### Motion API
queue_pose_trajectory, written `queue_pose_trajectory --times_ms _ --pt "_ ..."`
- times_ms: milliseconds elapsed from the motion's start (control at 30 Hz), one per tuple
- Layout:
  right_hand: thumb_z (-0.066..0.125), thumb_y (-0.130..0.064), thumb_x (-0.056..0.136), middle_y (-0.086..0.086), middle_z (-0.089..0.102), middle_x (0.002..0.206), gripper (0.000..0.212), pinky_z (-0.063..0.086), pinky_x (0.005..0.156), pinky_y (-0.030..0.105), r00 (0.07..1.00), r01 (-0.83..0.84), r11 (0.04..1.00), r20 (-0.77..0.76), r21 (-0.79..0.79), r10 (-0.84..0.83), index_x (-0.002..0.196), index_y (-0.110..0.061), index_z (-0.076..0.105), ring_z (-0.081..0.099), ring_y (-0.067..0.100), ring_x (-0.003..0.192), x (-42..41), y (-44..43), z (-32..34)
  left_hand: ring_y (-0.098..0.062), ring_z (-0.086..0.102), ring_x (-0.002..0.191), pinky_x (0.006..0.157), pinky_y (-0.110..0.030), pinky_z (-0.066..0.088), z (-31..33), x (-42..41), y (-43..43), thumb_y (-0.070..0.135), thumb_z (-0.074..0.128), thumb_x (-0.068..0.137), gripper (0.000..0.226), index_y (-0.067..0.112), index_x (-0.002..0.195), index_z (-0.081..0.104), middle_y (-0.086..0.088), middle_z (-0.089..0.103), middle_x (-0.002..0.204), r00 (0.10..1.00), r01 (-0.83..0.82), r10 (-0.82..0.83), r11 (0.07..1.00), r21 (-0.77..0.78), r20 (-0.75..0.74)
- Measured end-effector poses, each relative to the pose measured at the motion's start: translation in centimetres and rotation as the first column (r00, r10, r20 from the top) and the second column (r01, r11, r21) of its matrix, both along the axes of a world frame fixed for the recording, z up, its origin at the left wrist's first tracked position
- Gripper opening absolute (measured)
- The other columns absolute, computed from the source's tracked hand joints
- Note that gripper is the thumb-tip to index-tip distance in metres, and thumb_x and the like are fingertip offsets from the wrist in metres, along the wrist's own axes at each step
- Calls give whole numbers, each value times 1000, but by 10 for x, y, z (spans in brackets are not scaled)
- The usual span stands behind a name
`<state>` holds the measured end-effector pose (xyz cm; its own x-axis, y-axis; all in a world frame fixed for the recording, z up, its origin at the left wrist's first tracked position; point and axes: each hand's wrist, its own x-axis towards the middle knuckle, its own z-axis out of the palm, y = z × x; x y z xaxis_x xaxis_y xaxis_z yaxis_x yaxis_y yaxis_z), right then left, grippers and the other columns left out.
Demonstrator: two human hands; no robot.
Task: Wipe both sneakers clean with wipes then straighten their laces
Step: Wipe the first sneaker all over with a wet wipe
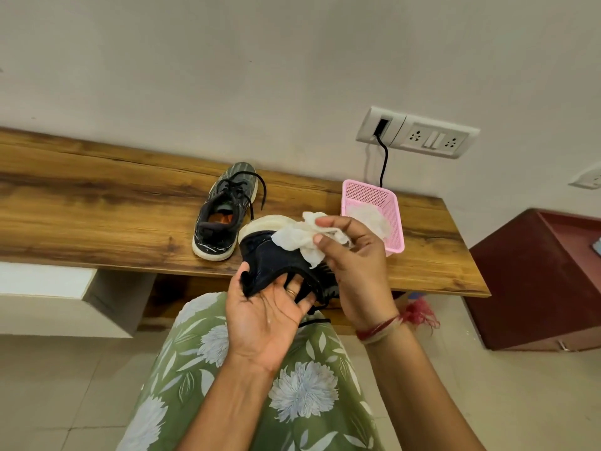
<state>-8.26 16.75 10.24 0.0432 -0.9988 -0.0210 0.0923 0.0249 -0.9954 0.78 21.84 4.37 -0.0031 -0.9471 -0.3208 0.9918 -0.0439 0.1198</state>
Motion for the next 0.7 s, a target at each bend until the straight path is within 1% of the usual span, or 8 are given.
queue_pose_trajectory --times_ms 100,200,267,367,433,533,633,700 --pt "56 7 86 14 68 101 23 53 80 38 1000 -6 1000 27 13 6 96 -10 67 63 26 90 -7 3 -1 -31 53 125 107 -59 31 -1 2 0 46 31 94 55 16 135 53 -12 55 137 1000 -1 1 1000 6 -22" --pt "45 5 89 13 67 103 26 51 82 40 974 -14 997 226 80 -4 102 -7 65 62 26 95 -16 1 6 -32 52 127 106 -60 31 -2 2 0 46 31 94 56 15 136 52 -11 55 137 999 -1 1 1000 15 -34" --pt "48 -5 86 14 66 102 23 54 75 37 925 -3 988 375 151 -54 102 -6 65 61 28 95 -27 -3 11 -32 51 127 107 -61 30 -1 3 0 45 34 92 56 15 136 52 -11 56 136 999 -11 12 1000 20 -40" --pt "55 -17 81 11 65 98 35 56 70 32 887 38 978 444 203 -126 113 -3 56 63 23 88 -51 -8 15 -33 52 126 106 -61 30 2 4 0 43 39 86 56 16 133 54 -12 56 136 998 -22 23 1000 19 -59" --pt "47 -15 88 7 68 88 22 56 67 30 897 56 963 410 263 -164 104 -4 59 66 18 79 -71 -12 13 -34 53 125 106 -61 31 2 5 1 43 39 87 53 16 129 56 -11 59 132 997 -29 30 999 18 -65" --pt "36 -13 93 9 68 94 29 57 63 28 926 100 918 303 383 -227 105 -5 61 66 17 79 -103 -18 1 -33 56 122 103 -61 34 1 5 1 44 35 92 52 15 130 56 -10 67 120 996 -30 30 1000 4 -81" --pt "36 -9 96 19 61 112 33 55 65 32 951 282 863 -5 418 -308 121 0 55 61 23 90 -127 -26 -19 -33 57 121 98 -65 38 0 6 2 44 32 94 53 16 134 53 -10 63 128 996 -20 18 1000 -18 -85" --pt "36 3 93 20 58 116 33 51 65 31 927 363 863 -226 351 -298 119 -1 57 60 27 93 -128 -30 -31 -33 56 122 94 -67 38 -1 5 2 45 31 95 54 17 136 51 -10 60 132 996 -16 13 999 -33 -88"
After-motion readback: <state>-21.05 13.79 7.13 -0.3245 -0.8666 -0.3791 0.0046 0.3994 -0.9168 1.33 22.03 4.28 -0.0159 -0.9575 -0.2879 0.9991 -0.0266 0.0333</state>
